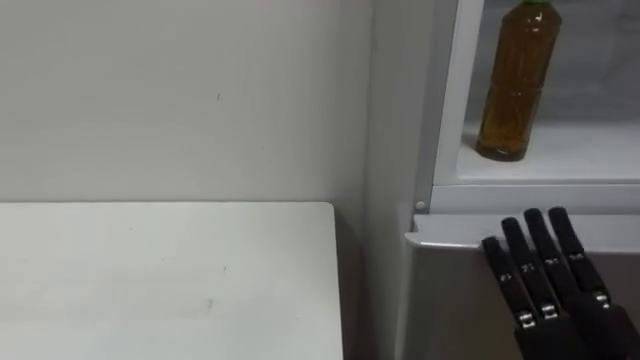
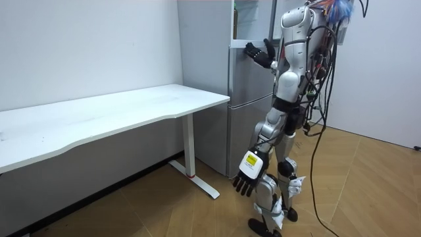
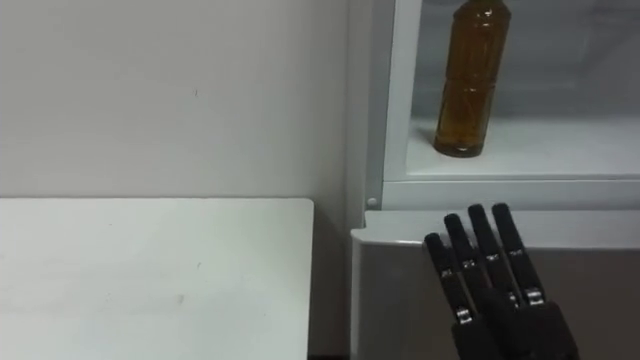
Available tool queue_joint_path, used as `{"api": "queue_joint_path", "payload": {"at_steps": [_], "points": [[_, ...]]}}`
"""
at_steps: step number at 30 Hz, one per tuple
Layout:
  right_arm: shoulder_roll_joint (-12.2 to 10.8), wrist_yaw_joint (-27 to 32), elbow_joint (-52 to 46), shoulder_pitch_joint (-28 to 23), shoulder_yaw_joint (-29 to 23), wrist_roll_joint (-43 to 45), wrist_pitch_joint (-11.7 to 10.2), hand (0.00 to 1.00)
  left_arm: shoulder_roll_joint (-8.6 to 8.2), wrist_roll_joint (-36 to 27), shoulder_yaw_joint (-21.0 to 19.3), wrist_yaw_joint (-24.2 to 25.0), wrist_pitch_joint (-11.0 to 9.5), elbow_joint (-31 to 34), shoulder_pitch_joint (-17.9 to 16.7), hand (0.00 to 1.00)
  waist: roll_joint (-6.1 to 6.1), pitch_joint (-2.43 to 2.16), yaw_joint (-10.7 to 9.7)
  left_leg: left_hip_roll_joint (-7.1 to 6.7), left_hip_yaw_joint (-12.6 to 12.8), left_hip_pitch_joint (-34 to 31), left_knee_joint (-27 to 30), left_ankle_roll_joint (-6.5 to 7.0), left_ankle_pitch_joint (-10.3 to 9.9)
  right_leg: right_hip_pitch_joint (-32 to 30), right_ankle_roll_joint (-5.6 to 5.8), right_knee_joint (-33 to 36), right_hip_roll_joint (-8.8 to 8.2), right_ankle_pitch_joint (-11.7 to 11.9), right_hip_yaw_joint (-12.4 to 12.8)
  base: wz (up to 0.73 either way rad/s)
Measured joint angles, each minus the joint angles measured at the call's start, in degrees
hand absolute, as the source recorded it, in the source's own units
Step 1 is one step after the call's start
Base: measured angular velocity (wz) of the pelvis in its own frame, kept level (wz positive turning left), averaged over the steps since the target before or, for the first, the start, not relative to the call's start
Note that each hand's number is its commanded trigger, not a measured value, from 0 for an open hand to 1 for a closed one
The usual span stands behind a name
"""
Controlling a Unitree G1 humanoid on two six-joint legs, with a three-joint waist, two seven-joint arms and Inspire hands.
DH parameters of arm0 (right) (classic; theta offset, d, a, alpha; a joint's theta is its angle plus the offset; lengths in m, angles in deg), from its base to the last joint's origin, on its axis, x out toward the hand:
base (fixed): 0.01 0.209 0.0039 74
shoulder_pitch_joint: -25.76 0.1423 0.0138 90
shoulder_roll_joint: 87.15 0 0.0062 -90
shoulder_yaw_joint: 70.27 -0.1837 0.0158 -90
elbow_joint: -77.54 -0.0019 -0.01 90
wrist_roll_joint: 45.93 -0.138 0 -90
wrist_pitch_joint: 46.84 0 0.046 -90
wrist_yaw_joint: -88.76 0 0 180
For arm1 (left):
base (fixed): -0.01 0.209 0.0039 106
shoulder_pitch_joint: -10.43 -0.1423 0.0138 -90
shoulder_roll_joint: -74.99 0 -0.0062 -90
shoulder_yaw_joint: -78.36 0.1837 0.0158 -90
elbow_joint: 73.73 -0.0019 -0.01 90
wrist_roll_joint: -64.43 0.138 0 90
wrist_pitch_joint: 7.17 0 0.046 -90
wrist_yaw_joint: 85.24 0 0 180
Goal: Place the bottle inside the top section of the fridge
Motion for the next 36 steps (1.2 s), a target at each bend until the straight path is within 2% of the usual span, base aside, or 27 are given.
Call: {"api": "queue_joint_path", "payload": {"at_steps": [3,9,14,20,23,27,31,36], "points": [[0.01,-1.40,1.32,-1.49,0.02,0.07,0.14,0.00,0.00,0.01,0.04,0.02,-0.20,0.02,0.07,0.00,-0.25,0.00,-0.01,-0.01,0.22,0.02,0.04,0.00,-0.02,-0.02,0.00,-0.04,0.00,0.00,-0.02,0.00],[0.00,-2.45,3.22,-3.75,0.00,-1.40,0.96,0.00,0.05,0.03,0.13,0.02,-0.22,0.10,-0.18,0.00,-0.49,-0.37,-0.23,-0.11,0.22,-0.03,0.05,0.04,-0.04,-0.13,-0.01,-0.26,-0.09,-0.13,0.07,0.00],[-0.60,-3.09,9.52,-3.90,-0.73,-1.38,1.35,0.00,0.16,-0.31,0.07,-0.15,-0.34,0.12,-0.48,0.00,-0.77,-0.49,-0.58,-0.08,0.41,0.27,0.00,0.03,-0.05,0.38,0.01,-0.30,-0.05,-0.20,0.09,0.00],[-1.04,-2.71,16.83,-5.15,-1.87,-1.39,1.41,0.00,0.20,-3.85,-0.17,-1.28,-0.74,0.17,-0.88,0.00,-1.25,-0.53,-1.48,-0.08,0.18,0.47,-0.06,0.02,-0.06,0.23,-0.05,-0.30,-0.08,-0.37,0.19,0.00],[-1.34,-1.44,20.05,-5.35,-3.86,-1.92,1.45,0.00,0.55,-4.72,-0.66,-1.29,-0.78,0.08,-0.86,0.00,-1.60,-0.49,-2.41,-0.08,0.41,0.82,-0.23,-0.01,-0.07,0.36,-0.05,-0.32,-0.11,-0.59,0.16,0.00],[-1.96,2.88,26.27,-5.45,-6.86,-3.00,1.32,0.00,0.97,-6.70,-1.31,-2.17,-1.14,0.09,-1.03,0.00,-2.40,-0.31,-3.59,-0.04,0.43,1.66,-0.57,-0.18,-0.23,1.03,-0.08,-0.36,0.04,-0.85,0.45,-0.01],[-2.01,7.13,31.59,-5.11,-8.91,-4.38,0.82,0.00,1.11,-6.66,-1.28,-2.89,-1.25,0.06,-0.41,0.00,-3.00,-0.39,-4.98,-0.08,0.53,1.75,-1.04,-0.17,-0.23,0.79,-0.09,-0.34,0.03,-0.88,0.60,-0.02],[-2.27,13.59,38.36,-3.04,-13.30,-4.39,0.40,0.00,1.51,-6.75,-1.47,-3.04,-1.42,0.05,-0.35,0.00,-3.71,-0.26,-6.79,-0.10,0.69,1.88,-1.47,-0.18,-0.24,0.93,-0.08,-0.99,0.08,-0.88,0.77,-0.01]]}}
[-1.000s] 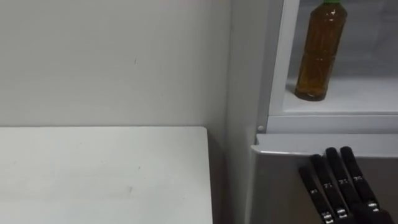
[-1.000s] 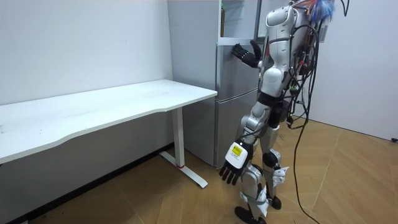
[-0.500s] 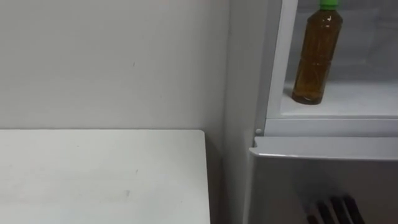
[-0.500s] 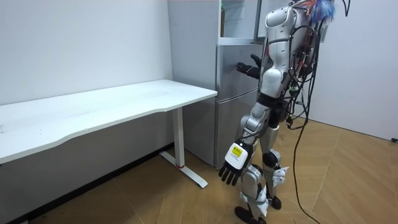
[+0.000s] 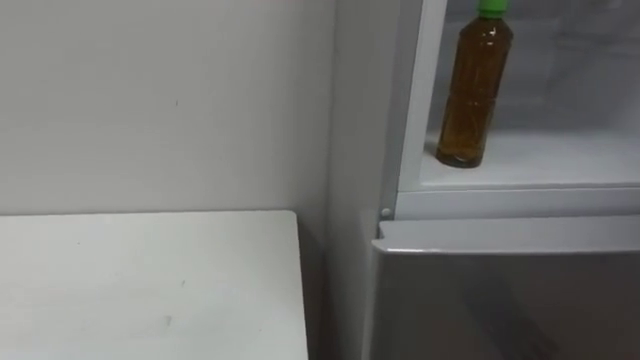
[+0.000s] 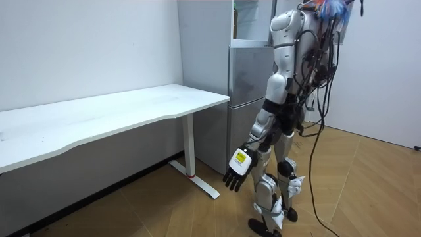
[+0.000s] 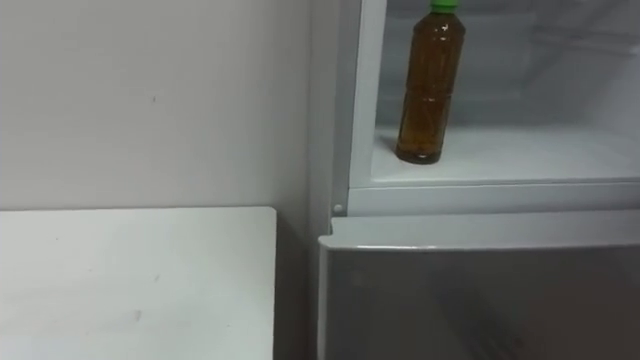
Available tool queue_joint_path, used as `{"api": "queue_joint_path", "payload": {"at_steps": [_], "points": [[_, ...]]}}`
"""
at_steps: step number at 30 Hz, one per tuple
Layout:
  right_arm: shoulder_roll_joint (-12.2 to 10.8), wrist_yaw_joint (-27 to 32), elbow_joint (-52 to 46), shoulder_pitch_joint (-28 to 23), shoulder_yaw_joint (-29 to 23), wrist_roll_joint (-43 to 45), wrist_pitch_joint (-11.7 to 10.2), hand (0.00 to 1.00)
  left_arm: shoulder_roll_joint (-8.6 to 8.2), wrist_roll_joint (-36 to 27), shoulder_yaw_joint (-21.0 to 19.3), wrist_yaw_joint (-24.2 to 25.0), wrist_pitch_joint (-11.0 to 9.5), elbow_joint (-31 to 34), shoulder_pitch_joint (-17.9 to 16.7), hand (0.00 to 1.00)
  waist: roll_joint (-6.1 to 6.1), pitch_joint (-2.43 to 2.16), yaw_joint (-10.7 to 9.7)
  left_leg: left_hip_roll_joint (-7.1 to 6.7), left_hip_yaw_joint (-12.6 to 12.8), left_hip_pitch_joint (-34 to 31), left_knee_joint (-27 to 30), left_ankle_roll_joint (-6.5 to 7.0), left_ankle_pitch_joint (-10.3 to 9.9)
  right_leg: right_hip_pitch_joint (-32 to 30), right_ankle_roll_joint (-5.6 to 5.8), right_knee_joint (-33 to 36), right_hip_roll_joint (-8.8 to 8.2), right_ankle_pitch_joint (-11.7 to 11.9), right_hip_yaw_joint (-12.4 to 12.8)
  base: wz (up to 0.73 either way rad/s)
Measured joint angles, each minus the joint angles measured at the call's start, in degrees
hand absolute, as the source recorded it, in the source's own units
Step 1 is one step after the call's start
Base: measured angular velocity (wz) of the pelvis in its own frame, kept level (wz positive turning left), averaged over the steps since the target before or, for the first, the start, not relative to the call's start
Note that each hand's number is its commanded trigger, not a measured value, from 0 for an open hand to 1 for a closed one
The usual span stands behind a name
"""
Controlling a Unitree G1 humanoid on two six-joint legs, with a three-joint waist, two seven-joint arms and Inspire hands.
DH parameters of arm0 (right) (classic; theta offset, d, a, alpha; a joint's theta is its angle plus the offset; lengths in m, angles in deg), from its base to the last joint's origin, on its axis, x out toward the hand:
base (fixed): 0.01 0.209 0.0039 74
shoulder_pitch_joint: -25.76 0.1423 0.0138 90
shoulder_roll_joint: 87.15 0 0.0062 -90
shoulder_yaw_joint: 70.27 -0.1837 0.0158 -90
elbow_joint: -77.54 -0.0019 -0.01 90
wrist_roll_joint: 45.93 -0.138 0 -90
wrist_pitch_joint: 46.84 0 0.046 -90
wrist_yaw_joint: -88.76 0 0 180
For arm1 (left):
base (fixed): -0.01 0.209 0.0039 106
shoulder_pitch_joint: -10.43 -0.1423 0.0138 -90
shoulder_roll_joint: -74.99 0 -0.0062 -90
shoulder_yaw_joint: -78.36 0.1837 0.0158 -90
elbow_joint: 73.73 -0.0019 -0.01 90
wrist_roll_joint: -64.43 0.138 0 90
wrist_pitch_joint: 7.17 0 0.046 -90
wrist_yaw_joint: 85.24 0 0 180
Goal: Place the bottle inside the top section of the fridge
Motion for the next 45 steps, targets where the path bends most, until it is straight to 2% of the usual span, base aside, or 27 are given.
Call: {"api": "queue_joint_path", "payload": {"at_steps": [4,8,13,18,20,22,27,29,32,37,45], "points": [[0.03,8.04,5.32,3.02,-4.13,-0.84,-0.52,0.00,0.53,-0.25,-1.52,-0.98,0.02,0.12,0.03,0.00,-0.62,0.18,-1.31,0.01,-0.07,-0.37,-0.14,-0.06,-0.03,0.00,-0.01,0.02,0.07,0.00,-0.12,0.00],[0.38,15.53,10.10,5.01,-7.99,-1.67,-0.89,0.00,1.12,-0.69,-3.46,-1.85,0.33,0.13,0.03,0.00,-0.76,0.29,-1.66,0.04,-0.33,-0.47,-0.35,-0.12,-0.11,-0.11,-0.02,0.04,0.10,0.01,-0.10,0.00],[0.43,24.95,10.66,5.78,-11.75,0.93,-1.59,0.00,1.32,0.27,-6.24,-1.84,0.75,0.66,0.05,0.00,-0.64,0.49,-1.96,0.06,-0.32,-0.69,-0.54,-0.12,-0.10,-0.58,-0.02,0.35,0.13,0.02,-0.13,0.00],[0.76,34.91,10.64,8.05,-15.77,5.48,-1.57,0.00,1.30,0.26,-6.79,-0.68,2.06,3.84,-0.37,0.00,-0.89,0.67,-3.51,0.03,-0.33,-0.82,-0.54,-0.10,-0.08,-1.00,-0.02,0.84,0.06,0.01,-0.18,-0.01],[1.60,39.07,10.62,9.10,-17.23,7.75,-1.59,0.00,1.30,0.23,-6.97,-0.45,2.14,5.11,-0.56,0.00,-0.97,0.69,-4.09,0.01,-0.34,-0.88,-0.54,-0.09,-0.08,-1.04,-0.02,0.91,0.04,0.01,-0.20,0.00],[3.47,44.26,9.86,10.22,-18.51,9.92,-1.55,0.00,1.27,0.20,-7.68,-0.40,2.89,7.29,-1.16,0.00,-1.09,0.69,-4.82,0.01,-0.29,-0.89,-0.59,-0.09,-0.08,-1.12,-0.01,0.99,0.05,0.01,-0.16,0.00],[7.11,52.51,8.29,11.92,-21.78,12.01,-1.66,0.00,1.30,0.22,-7.80,-0.39,3.41,8.89,-1.83,0.00,-1.45,0.56,-5.79,-0.08,-0.18,-1.25,-0.55,-0.10,-0.09,-1.61,-0.01,1.34,0.21,0.01,-0.12,-0.01],[8.69,56.53,6.79,12.58,-22.66,12.12,-2.13,0.00,1.46,0.19,-7.80,0.00,3.54,8.95,-1.74,0.00,-1.46,0.84,-5.97,0.00,-0.03,-1.37,-0.56,-0.13,-0.07,-2.16,-0.01,2.01,0.30,0.01,-0.11,-0.03],[9.14,60.88,2.77,12.79,-25.90,14.56,-2.31,0.00,1.49,0.30,-9.12,0.93,3.59,9.05,-1.65,0.00,-1.81,0.84,-5.94,0.00,-0.07,-1.40,-0.56,-0.15,-0.05,-2.13,-0.01,1.86,0.31,0.00,-0.06,0.00],[11.39,63.63,-0.50,13.09,-28.34,14.90,-4.21,0.00,1.79,1.22,-11.65,1.56,3.50,10.31,-1.71,0.00,-2.94,0.89,-5.78,0.02,-0.23,-1.54,-0.50,-0.23,0.01,-2.15,-0.01,1.77,0.31,0.00,-0.25,0.00],[14.19,65.01,-3.39,14.34,-28.49,23.61,-4.79,0.00,1.89,1.42,-12.20,1.90,3.09,9.97,-1.78,0.00,-2.87,0.87,-5.77,0.02,0.01,-2.18,-0.51,-0.26,0.04,-2.98,-0.01,1.86,0.36,0.01,-0.13,0.00]]}}
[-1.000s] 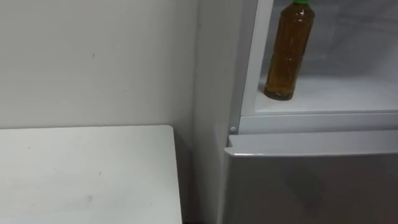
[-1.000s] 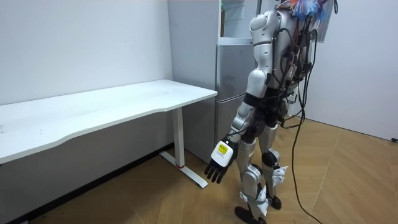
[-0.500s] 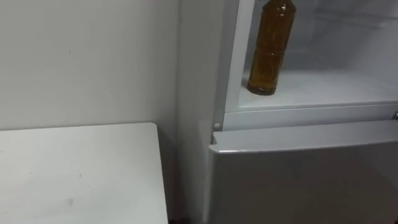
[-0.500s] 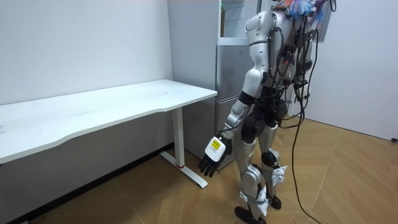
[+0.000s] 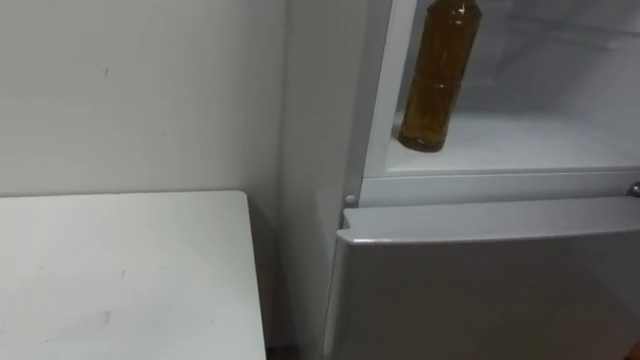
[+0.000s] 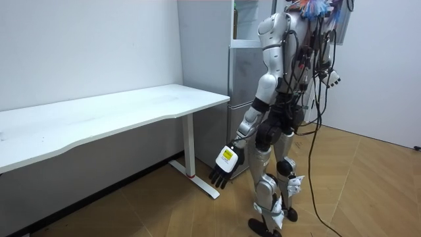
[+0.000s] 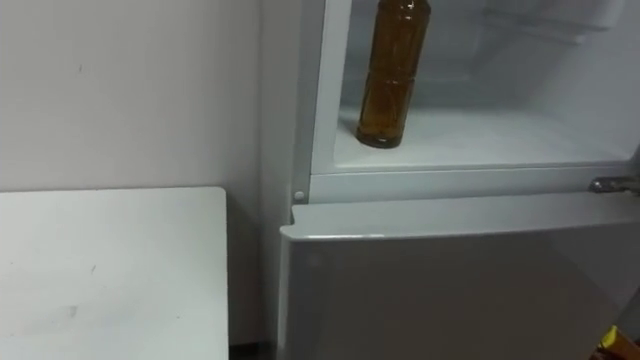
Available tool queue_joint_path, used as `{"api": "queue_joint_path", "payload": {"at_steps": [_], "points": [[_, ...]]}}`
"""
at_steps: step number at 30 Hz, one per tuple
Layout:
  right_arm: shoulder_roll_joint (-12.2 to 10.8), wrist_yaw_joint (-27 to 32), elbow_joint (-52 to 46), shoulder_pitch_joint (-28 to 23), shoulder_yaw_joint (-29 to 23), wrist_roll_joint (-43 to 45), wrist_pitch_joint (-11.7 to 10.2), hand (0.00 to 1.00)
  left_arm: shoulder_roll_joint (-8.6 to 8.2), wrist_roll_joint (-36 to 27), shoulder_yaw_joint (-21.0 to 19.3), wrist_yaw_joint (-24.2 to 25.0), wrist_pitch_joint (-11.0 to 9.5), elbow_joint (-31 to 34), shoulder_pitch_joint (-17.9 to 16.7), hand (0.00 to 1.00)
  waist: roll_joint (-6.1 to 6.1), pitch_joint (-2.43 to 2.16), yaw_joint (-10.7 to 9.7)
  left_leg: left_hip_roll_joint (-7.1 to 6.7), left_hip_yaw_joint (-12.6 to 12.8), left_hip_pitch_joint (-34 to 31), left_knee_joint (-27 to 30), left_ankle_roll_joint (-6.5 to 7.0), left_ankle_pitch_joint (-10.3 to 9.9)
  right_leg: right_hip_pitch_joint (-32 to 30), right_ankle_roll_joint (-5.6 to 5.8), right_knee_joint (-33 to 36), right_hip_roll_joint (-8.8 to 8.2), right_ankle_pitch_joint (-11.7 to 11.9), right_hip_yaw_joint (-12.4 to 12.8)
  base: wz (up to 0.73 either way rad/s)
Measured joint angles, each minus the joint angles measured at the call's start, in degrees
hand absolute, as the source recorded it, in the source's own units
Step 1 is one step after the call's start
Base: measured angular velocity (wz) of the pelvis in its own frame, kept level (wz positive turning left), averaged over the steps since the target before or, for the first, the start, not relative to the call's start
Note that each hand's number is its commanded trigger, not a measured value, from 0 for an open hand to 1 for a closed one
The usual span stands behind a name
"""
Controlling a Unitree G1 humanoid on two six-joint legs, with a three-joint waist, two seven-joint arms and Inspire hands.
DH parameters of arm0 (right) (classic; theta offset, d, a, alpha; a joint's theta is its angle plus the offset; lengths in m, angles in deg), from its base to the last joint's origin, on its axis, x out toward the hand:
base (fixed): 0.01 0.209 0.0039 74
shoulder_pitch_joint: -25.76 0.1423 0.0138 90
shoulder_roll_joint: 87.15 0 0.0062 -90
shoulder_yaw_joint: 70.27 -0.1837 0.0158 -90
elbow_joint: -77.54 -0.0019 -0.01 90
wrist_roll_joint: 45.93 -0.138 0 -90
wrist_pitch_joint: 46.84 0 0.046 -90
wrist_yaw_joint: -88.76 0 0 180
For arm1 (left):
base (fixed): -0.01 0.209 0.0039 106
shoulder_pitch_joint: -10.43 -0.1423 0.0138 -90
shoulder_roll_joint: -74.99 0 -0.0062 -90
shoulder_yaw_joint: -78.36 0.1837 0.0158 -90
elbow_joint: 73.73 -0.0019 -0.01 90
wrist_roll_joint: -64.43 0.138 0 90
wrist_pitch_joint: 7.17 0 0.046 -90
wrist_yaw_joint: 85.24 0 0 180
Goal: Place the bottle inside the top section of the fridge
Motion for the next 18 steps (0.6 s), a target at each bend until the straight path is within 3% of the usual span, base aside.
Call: {"api": "queue_joint_path", "payload": {"at_steps": [7,13,18], "points": [[2.59,0.72,-6.69,2.05,0.00,9.08,-0.64,0.00,0.09,-0.08,0.01,1.19,-1.15,-0.31,-0.07,0.00,-0.03,-0.04,-0.04,0.00,0.00,0.07,-0.11,-0.05,0.05,0.04,0.00,0.00,0.03,0.00,-0.04,0.00],[2.73,2.45,-17.26,2.05,0.03,17.12,-0.61,0.00,-0.04,-0.01,0.02,1.03,-1.22,-0.66,-1.20,0.00,-0.12,-0.04,0.04,0.05,0.14,0.24,-0.16,-0.04,0.05,0.15,0.00,0.00,0.05,0.00,-0.02,0.00],[2.72,4.01,-19.62,2.02,1.37,23.89,-0.21,0.00,-0.07,-0.07,1.18,0.14,-1.19,-1.70,-1.06,0.00,-0.01,0.04,0.65,0.04,0.45,0.51,-0.25,-0.04,0.06,0.18,0.00,0.08,-0.02,0.00,-0.01,-0.04]]}}
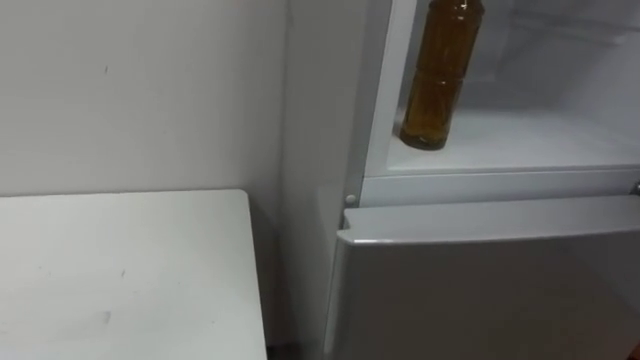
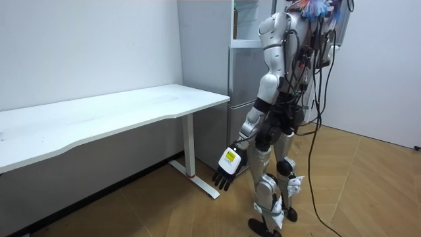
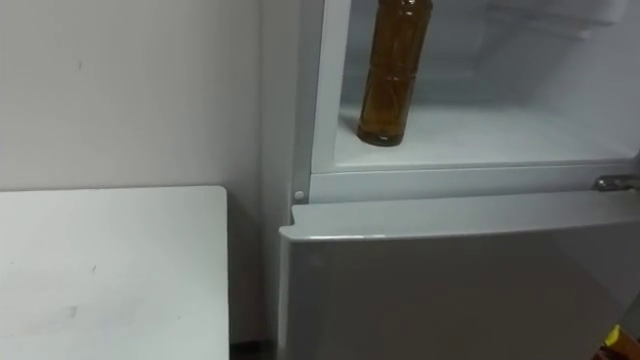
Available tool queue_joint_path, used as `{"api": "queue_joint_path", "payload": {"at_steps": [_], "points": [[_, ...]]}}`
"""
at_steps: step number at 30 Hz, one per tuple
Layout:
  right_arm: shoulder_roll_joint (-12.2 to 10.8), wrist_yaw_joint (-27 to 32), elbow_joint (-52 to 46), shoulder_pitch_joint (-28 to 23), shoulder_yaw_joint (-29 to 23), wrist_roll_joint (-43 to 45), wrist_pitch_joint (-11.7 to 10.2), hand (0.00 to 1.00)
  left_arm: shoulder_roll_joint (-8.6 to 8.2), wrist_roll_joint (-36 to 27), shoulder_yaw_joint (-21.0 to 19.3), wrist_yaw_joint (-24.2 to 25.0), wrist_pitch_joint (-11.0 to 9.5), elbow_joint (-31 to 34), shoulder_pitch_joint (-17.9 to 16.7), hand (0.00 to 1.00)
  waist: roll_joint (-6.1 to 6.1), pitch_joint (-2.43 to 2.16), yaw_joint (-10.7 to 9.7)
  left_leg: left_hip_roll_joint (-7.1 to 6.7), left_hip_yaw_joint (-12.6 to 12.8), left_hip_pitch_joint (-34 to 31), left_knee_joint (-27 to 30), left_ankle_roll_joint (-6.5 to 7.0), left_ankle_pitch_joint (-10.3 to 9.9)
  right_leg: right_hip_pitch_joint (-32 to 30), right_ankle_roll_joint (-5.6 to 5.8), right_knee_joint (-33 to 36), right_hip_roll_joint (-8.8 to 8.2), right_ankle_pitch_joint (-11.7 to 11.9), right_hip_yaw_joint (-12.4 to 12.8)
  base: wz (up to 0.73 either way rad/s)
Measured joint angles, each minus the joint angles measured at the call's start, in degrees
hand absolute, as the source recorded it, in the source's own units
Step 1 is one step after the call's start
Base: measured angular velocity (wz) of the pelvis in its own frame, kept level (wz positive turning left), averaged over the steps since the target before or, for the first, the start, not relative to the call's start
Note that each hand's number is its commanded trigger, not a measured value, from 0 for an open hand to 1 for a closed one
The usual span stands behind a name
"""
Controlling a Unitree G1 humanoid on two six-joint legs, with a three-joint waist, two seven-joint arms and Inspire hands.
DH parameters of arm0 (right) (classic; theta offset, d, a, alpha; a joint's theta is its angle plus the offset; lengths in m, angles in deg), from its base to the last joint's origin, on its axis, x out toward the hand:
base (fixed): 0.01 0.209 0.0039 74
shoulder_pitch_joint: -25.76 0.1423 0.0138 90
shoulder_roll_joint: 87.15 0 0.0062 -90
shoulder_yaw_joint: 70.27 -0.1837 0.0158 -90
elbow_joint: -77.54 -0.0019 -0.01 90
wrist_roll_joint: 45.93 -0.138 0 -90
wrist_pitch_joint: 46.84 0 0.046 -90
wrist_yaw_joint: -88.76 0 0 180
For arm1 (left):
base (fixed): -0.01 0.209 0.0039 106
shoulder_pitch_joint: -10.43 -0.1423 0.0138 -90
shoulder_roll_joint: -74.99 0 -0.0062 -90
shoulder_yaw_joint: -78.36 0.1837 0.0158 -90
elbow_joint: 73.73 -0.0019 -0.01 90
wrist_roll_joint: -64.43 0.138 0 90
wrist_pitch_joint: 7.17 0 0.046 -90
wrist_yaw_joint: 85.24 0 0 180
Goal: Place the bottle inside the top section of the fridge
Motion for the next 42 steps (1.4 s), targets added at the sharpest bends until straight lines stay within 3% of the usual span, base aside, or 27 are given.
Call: {"api": "queue_joint_path", "payload": {"at_steps": [9,19,27,33,40,42], "points": [[-0.04,3.38,-4.01,-0.01,4.27,4.55,4.65,0.00,-0.09,0.05,-0.14,-0.36,0.66,-1.72,0.38,0.00,-0.04,0.02,0.33,-0.10,0.90,0.00,0.00,0.07,0.10,-0.39,-0.03,0.05,-0.19,-0.03,0.05,-0.04],[-0.04,3.76,-6.79,0.00,9.37,5.16,5.84,0.00,-0.11,0.02,-0.17,-0.21,0.31,-2.11,0.58,0.00,-0.36,0.20,1.13,-0.18,0.94,0.02,0.03,0.09,0.11,-0.47,-0.03,0.19,-0.28,-0.35,0.00,0.00],[-0.05,3.81,-8.34,-0.01,12.85,18.35,7.42,0.00,-0.34,0.00,0.04,-0.28,-0.58,-2.29,0.11,0.00,-0.83,0.48,1.92,-0.45,0.87,-0.05,0.07,0.13,0.16,-1.09,0.06,1.09,-0.55,-0.97,0.00,0.00],[-0.06,2.90,-10.78,-0.01,15.13,21.99,10.43,0.00,-0.51,1.11,0.02,-0.28,-1.24,-2.02,0.07,0.00,-0.89,0.51,1.41,-0.62,0.87,-0.03,0.07,0.14,0.16,-1.37,0.18,1.80,-0.80,-1.41,-0.04,0.00],[-0.06,0.08,-14.86,-0.06,18.65,30.45,15.99,0.00,-0.74,1.14,-0.05,-0.75,-1.81,-2.58,0.01,0.00,-0.86,0.50,0.39,-0.64,0.88,0.99,-0.01,0.09,0.18,-1.57,-0.16,3.95,-0.96,-2.60,0.14,0.00],[-0.06,-1.20,-15.17,-0.06,19.03,31.95,16.33,0.00,-0.75,1.13,-0.04,-0.75,-1.97,-2.80,0.01,0.00,-0.86,0.50,0.24,-0.59,0.88,0.99,0.01,0.02,0.22,-1.74,-0.18,4.15,-0.94,-2.63,0.14,0.00]]}}
